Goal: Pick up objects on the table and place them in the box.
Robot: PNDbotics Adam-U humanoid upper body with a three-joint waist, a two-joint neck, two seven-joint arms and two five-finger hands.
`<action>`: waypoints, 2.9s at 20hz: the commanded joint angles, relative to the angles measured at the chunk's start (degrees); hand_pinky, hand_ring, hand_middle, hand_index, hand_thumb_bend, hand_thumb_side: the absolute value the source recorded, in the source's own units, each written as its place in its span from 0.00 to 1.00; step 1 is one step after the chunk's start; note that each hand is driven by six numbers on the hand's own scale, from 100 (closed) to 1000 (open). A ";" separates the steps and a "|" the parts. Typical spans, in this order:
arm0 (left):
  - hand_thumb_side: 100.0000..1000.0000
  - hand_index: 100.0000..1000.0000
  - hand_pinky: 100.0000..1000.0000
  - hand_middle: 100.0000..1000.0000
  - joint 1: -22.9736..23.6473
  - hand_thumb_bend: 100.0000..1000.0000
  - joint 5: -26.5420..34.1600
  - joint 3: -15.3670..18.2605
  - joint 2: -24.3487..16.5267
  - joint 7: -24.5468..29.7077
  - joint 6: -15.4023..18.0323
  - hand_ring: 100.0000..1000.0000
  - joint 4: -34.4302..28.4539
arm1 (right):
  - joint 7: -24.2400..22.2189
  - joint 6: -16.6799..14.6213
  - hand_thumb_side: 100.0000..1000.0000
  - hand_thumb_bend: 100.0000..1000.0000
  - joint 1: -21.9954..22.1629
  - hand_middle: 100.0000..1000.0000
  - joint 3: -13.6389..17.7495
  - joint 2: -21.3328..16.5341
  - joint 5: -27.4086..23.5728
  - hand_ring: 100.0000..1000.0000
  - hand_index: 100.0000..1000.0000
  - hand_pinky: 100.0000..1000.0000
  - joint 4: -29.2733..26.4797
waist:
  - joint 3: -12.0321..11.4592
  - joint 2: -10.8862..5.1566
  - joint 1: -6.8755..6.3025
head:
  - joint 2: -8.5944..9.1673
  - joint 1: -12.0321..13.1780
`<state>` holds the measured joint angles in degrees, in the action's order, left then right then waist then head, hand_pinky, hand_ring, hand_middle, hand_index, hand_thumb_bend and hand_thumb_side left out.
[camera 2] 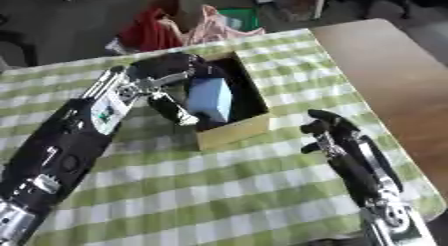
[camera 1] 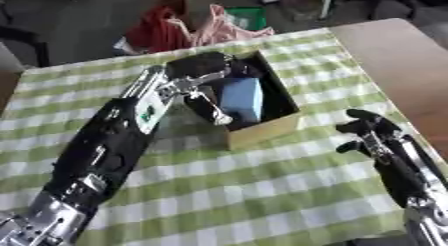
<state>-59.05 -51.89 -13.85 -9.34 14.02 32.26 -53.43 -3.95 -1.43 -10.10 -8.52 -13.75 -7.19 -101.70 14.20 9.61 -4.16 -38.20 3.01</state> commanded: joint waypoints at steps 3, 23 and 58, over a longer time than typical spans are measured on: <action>0.21 0.93 0.71 0.88 -1.29 0.38 -3.73 0.38 -0.20 -1.99 0.65 0.80 0.41 | -0.22 -0.05 0.54 0.00 -0.70 0.55 -0.05 -0.03 -0.32 0.76 0.81 0.52 -0.61 | 0.22 -0.50 0.21 | 0.72 0.25; 0.09 0.92 0.70 0.86 3.30 0.18 17.65 0.96 -12.07 2.86 -3.95 0.78 -16.90 | 0.88 -0.36 0.53 0.00 0.64 0.55 1.20 -0.61 0.37 0.76 0.81 0.52 -0.39 | -3.61 -1.01 0.65 | 0.23 -2.37; 0.79 0.94 0.63 0.75 49.77 0.00 45.96 21.48 -3.34 10.58 -31.14 0.66 -51.52 | 3.13 -0.74 0.53 0.00 2.39 0.55 3.27 -0.50 1.03 0.76 0.81 0.52 -0.67 | -11.84 -0.64 3.00 | -5.66 -0.88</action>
<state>-8.98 -5.87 7.01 -12.58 24.46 1.48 -103.86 -0.99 -2.09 -7.49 -5.66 -13.83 -6.49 -101.44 2.36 9.75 -1.27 -43.08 1.74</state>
